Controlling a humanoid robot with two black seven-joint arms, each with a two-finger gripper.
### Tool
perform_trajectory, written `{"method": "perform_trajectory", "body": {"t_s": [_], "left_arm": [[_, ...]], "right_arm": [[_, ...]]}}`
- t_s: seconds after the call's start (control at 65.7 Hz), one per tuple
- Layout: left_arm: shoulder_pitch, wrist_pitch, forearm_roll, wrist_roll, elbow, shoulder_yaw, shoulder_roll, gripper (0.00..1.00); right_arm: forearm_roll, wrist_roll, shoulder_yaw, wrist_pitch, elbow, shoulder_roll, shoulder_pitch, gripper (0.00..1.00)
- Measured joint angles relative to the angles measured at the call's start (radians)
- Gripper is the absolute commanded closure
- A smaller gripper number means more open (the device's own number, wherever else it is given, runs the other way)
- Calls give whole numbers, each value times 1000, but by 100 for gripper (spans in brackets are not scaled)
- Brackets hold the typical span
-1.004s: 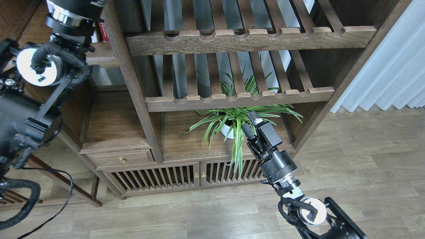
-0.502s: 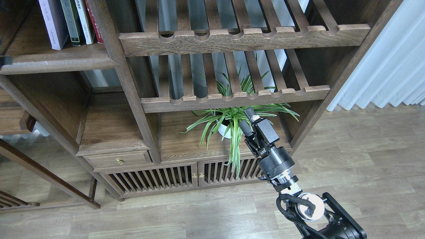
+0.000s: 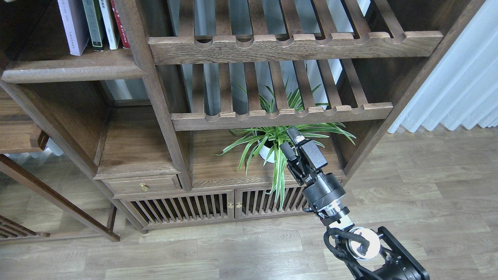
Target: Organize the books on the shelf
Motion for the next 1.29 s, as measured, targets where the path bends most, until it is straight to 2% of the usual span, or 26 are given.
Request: {"method": "perform_trajectory", "body": {"t_s": [0.106, 0.122, 0.38, 0.7, 0.852, 0.867, 1.019, 1.293], "left_arm": [[4, 0, -2, -3, 8, 23, 141, 99], [5, 0, -2, -4, 14, 50, 203, 99], [7, 0, 28, -11, 46, 242, 404, 99], [7, 0, 143, -78, 112, 264, 423, 100], [7, 0, 177, -137, 115, 264, 407, 100], [7, 0, 193, -159, 115, 264, 395, 100], [5, 0, 245, -211, 115, 263, 350, 100], [3, 0, 341, -259, 115, 227, 280, 100]], "right_arm": [[0, 0, -24, 0, -2, 0, 11, 6], [1, 0, -33, 0, -2, 0, 19, 6], [1, 0, -90, 0, -4, 0, 61, 6], [-1, 0, -155, 0, -4, 0, 82, 6], [-1, 0, -170, 0, -4, 0, 82, 6], [-1, 0, -174, 0, -4, 0, 82, 6], [-1, 0, -203, 0, -3, 0, 82, 6], [-3, 0, -238, 0, -2, 0, 86, 6]]}}
